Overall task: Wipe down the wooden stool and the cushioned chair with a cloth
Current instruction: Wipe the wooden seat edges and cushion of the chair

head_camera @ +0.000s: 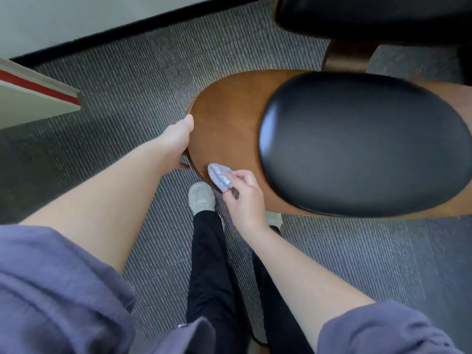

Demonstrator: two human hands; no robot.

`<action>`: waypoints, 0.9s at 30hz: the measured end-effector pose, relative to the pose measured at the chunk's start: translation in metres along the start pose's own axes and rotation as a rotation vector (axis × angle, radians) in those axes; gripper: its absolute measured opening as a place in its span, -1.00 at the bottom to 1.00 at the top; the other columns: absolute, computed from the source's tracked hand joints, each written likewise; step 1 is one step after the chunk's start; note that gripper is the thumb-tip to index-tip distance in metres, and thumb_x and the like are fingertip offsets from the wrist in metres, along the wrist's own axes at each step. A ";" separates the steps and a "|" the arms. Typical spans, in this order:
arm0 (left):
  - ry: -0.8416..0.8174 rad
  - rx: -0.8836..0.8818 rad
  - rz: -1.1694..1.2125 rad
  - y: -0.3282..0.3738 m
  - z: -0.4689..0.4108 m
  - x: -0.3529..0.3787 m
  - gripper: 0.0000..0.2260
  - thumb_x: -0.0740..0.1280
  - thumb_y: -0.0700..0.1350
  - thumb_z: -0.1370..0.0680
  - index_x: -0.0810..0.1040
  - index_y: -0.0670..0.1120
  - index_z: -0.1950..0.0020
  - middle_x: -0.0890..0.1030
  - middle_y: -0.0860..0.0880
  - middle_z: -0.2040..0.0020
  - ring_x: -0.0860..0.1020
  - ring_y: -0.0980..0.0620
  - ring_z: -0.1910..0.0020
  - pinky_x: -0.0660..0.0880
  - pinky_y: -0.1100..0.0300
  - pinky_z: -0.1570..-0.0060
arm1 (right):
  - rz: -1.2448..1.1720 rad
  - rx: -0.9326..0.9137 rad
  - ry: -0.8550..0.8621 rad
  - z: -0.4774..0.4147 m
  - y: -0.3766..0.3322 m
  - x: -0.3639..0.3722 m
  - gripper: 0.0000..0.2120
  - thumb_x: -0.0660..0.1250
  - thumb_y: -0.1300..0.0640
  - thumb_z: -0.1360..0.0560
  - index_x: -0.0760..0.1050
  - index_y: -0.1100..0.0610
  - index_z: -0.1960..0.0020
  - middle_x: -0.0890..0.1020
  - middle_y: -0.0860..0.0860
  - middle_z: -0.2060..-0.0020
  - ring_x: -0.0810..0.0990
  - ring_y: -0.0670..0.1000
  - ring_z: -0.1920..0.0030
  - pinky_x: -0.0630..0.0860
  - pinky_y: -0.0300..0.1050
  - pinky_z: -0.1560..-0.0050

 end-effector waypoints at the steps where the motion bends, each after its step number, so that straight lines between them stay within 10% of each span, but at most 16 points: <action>1: -0.036 -0.020 -0.004 0.000 -0.001 0.000 -0.47 0.06 0.23 -0.63 0.26 -0.03 -0.52 0.42 -0.04 -0.44 0.39 -0.13 -0.39 0.30 -0.30 -0.34 | 0.011 0.037 0.023 -0.006 0.000 -0.002 -0.72 0.32 0.36 -0.45 0.61 0.17 -0.11 0.48 -0.08 0.03 0.46 -0.08 0.13 0.34 -0.30 0.11; 12: -0.237 -0.008 0.141 0.005 -0.017 0.003 -0.58 0.06 0.13 -0.67 0.41 -0.06 -0.42 0.53 -0.01 -0.33 0.51 0.02 -0.24 0.43 0.09 -0.14 | -0.060 0.022 0.098 -0.039 -0.038 0.006 -0.78 0.34 0.33 -0.47 0.61 0.17 -0.08 0.50 -0.03 0.03 0.48 -0.06 0.15 0.36 -0.36 0.14; 15: -0.204 0.057 0.228 0.013 -0.026 0.001 -0.59 0.02 0.14 -0.68 0.49 -0.02 -0.35 0.59 0.03 -0.23 0.55 0.07 -0.18 0.46 0.19 0.03 | -0.059 -0.007 0.108 -0.046 -0.046 0.008 -0.76 0.32 0.34 -0.45 0.61 0.16 -0.08 0.50 -0.02 0.03 0.49 -0.04 0.14 0.40 -0.30 0.14; 23: 0.062 0.106 0.099 0.023 -0.034 0.004 -0.55 0.08 0.20 -0.63 0.55 -0.05 -0.27 0.61 -0.02 -0.19 0.57 0.01 -0.16 0.43 0.06 -0.28 | -0.049 -0.082 0.121 -0.073 -0.053 0.004 -0.79 0.33 0.30 -0.44 0.61 0.16 -0.05 0.50 0.03 0.06 0.50 0.02 0.17 0.51 -0.05 0.16; 27: 0.160 0.213 -0.016 0.032 -0.029 0.002 -0.69 0.03 0.09 -0.64 0.52 0.05 0.09 0.60 0.07 0.07 0.55 0.10 0.06 0.46 0.14 -0.05 | -0.070 -0.099 0.065 -0.053 -0.055 0.008 -0.78 0.33 0.32 -0.45 0.62 0.18 -0.06 0.50 0.01 0.05 0.48 -0.04 0.20 0.45 -0.20 0.17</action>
Point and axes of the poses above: each hand's wrist, its own z-axis away from the middle knuckle, its own x-axis out of the palm, y = z × x, the point moved 7 cm from there along -z, towards the middle knuckle
